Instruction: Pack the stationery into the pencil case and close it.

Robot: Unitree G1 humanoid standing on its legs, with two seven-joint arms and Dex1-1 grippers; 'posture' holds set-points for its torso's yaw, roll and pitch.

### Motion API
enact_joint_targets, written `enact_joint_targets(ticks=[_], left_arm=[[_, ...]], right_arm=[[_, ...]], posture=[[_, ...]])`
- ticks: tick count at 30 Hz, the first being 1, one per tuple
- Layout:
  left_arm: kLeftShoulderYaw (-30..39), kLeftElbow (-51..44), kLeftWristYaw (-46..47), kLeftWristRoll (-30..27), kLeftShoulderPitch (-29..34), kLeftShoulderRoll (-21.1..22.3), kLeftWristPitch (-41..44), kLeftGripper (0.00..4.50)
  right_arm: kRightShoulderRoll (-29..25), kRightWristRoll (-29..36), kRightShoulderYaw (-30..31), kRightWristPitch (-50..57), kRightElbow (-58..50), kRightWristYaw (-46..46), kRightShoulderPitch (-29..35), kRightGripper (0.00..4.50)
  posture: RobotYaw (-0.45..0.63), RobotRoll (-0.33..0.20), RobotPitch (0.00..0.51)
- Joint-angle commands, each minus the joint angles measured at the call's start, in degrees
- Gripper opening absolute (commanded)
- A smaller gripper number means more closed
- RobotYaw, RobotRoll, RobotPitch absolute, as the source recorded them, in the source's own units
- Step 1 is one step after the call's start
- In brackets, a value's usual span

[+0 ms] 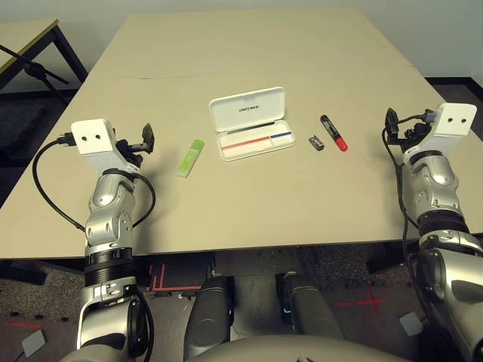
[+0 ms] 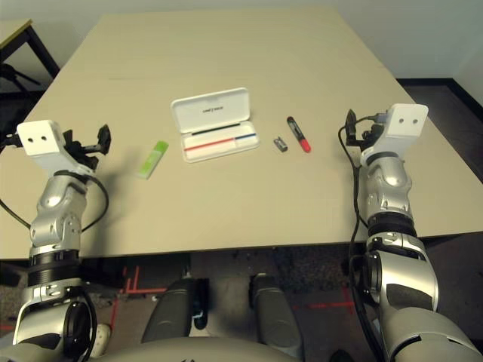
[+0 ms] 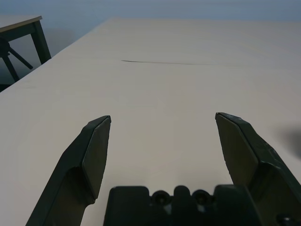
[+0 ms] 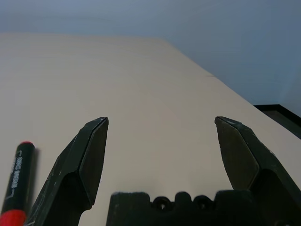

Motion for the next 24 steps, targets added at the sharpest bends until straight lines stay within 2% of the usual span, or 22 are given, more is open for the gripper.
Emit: enact_joint_targets(ticks=[1,7,13,16,20,24], left_arm=[[-0.2,0.3,-0.3,0.3,0.7,0.3,0.5,4.46],[-0.4,1.9,-2.8,0.4,-0.8,2.3,-0.3,4.46],[-4.5,0.9,-15.6,-2.2,-2.6,6.3,0.0,4.46],[-8.3,0.1,-23.5,-3.0,-2.6,7.9,1.1,4.46],[-12.2,-0.1,-32.4,-6.2,-5.0,7.8,4.9,4.46],[-17.7,1.9,-40.2,-4.4,-7.9,9.0,5.2,4.46]], right_arm=[[-0.2,0.3,-0.6,-0.4,-0.4,-0.1,1.2,4.50],[0.5,0.5,-0.4,0.0,-2.7,0.0,2.0,4.50],[0.4,1.4,0.2,2.0,-4.8,3.6,2.9,4.50],[0.2,2.6,1.6,5.0,-7.7,9.7,3.9,4.50],[-1.7,3.9,5.2,10.4,-13.3,22.2,5.2,4.50],[-5.5,3.9,9.3,14.7,-17.8,34.2,5.7,4.50]], posture=[[-0.02,0.000,0.120],[-0.04,0.000,0.110],[-0.04,0.000,0.098],[-0.05,0.000,0.105],[-0.05,0.000,0.114],[-0.06,0.000,0.120]])
